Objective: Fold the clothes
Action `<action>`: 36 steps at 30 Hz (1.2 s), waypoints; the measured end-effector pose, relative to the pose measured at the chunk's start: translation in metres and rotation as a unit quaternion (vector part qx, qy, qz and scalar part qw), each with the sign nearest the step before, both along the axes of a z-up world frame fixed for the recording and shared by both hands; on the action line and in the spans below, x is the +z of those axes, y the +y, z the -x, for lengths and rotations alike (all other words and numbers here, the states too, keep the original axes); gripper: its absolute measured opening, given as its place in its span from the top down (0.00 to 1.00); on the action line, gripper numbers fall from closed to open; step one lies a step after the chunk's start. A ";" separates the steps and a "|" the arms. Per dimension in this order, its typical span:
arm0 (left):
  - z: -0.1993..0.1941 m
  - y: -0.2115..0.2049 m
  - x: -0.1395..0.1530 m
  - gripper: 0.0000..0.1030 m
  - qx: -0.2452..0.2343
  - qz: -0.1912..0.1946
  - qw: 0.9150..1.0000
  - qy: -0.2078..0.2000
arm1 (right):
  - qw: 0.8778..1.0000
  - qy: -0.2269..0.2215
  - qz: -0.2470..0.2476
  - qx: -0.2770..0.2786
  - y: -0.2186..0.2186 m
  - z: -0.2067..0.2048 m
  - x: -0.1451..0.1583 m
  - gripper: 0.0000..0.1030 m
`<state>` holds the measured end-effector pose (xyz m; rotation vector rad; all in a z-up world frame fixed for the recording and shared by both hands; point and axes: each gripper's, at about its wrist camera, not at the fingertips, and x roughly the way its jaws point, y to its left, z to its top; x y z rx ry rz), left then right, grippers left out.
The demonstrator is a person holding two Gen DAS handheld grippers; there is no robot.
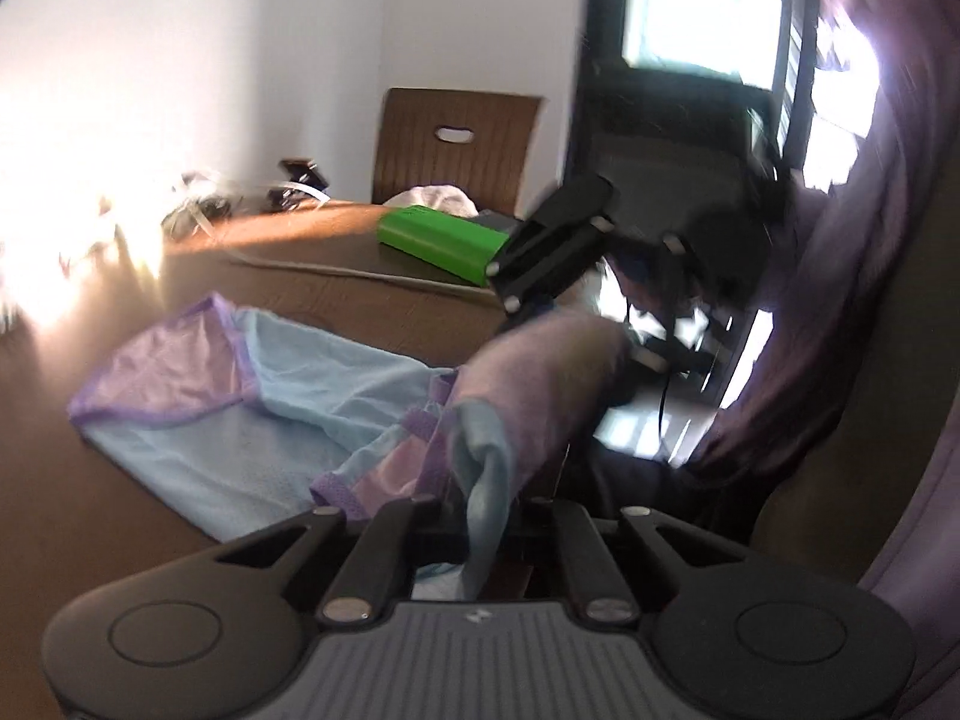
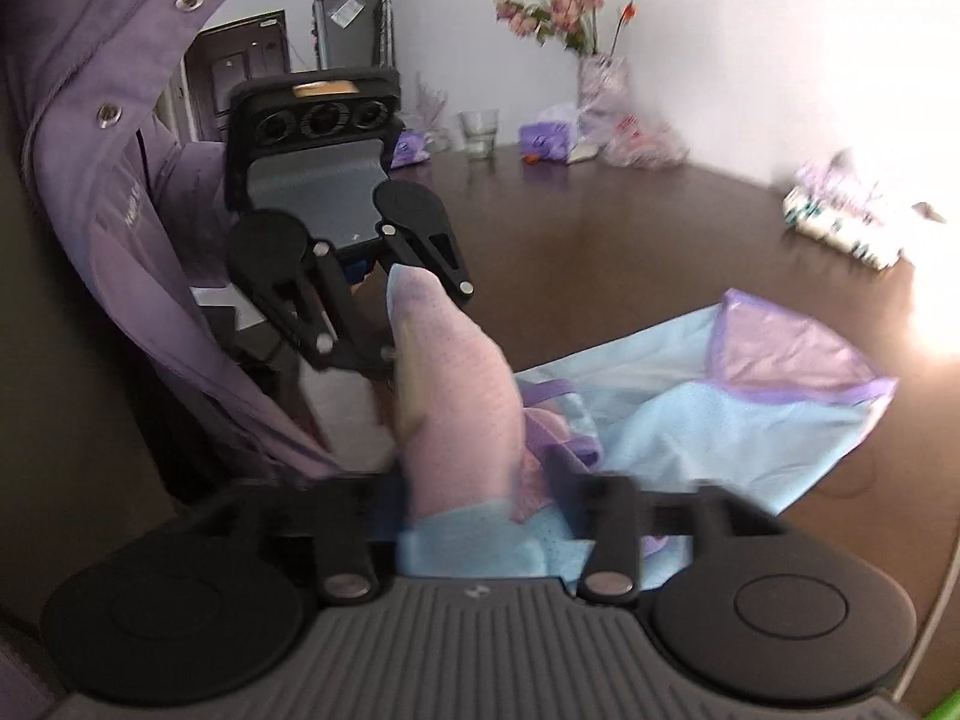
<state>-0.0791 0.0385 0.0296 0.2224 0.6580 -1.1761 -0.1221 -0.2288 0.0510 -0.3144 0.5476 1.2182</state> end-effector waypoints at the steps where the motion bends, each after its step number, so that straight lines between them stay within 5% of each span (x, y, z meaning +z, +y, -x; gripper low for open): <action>1: -0.005 0.002 -0.002 0.95 0.010 0.016 0.999 0.025 | 1.000 -0.015 -0.001 -0.007 -0.001 0.004 -0.002 0.27; 5: -0.019 0.012 -0.013 0.95 0.041 0.047 0.994 0.087 | 0.999 -0.029 -0.014 -0.031 -0.005 0.007 -0.014 0.25; 11: -0.016 0.013 -0.016 0.95 0.043 0.041 0.993 0.102 | 0.992 -0.119 -0.008 -0.046 -0.001 0.025 -0.026 0.25; 13: -0.018 0.013 -0.014 0.95 0.040 0.040 0.994 0.099 | 0.995 -0.098 -0.006 -0.036 0.000 0.022 -0.025 0.26; 15: -0.020 0.014 -0.015 0.95 0.039 0.037 0.994 0.096 | 0.997 -0.076 -0.004 -0.026 0.000 0.019 -0.023 0.38; 17: -0.018 0.014 -0.015 0.95 0.033 0.029 0.994 0.096 | 0.998 -0.054 -0.001 -0.017 0.000 0.017 -0.021 0.74; 18: -0.017 0.014 -0.015 0.95 0.028 0.026 0.994 0.099 | 0.999 -0.043 0.000 -0.012 0.001 0.015 -0.021 0.79; 23: -0.020 0.019 -0.004 0.96 -0.003 0.056 0.988 0.143 | 0.994 0.096 -0.059 -0.012 -0.015 -0.009 0.004 0.83; 28: -0.054 0.034 -0.007 0.93 0.063 0.112 0.967 0.218 | 0.963 0.219 -0.138 -0.071 -0.033 -0.056 0.006 0.82; 32: -0.075 0.038 -0.026 0.87 0.154 0.104 0.949 0.256 | 0.944 0.253 -0.160 -0.135 -0.037 -0.079 -0.009 0.80; 36: -0.075 0.038 -0.032 0.86 0.183 0.110 0.942 0.257 | 0.928 0.261 -0.163 -0.211 -0.036 -0.091 -0.024 0.74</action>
